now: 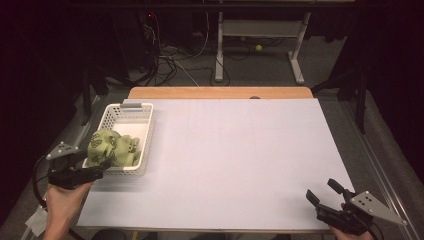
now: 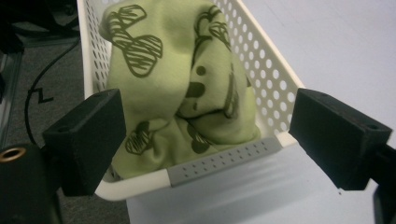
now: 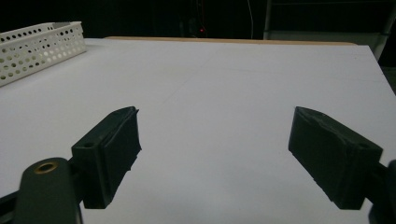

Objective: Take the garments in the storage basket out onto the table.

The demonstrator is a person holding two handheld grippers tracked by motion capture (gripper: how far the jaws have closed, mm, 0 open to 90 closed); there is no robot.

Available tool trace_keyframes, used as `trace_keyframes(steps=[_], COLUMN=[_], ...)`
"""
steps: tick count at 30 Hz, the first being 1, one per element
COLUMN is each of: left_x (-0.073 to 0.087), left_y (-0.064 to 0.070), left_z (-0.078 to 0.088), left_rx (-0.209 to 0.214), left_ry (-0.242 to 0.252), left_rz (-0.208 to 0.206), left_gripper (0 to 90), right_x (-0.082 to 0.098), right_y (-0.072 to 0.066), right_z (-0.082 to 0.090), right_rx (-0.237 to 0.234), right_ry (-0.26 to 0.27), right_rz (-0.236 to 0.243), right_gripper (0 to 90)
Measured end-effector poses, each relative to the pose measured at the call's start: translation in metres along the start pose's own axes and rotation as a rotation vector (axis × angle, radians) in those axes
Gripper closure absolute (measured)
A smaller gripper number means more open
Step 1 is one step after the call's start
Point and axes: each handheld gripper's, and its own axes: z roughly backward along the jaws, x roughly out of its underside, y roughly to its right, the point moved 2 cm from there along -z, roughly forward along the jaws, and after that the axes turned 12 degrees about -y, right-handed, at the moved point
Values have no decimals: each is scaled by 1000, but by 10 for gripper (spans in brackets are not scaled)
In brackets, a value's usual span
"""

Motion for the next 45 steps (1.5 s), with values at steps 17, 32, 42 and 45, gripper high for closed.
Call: trace_keyframes(steps=[17,32,42,45], left_x=[-24,-42,-48,-48], left_y=[-12,-5,-5,-6], left_z=[-23,-53,-80,-82], left_rx=[-22,-32,-42,-40], left_ry=[-106,-199,-275,-280], left_rz=[10,1,15,17], left_gripper=[13,19,40,71], right_x=[0,0,0,0], right_y=[1,0,0,0], right_z=[-1,-1,-1,-1], right_rx=[-2,-7,-6,-8], right_ry=[-5,-3,-1,-3], right_rz=[9,9,8,11], right_gripper=[169,169,170,170])
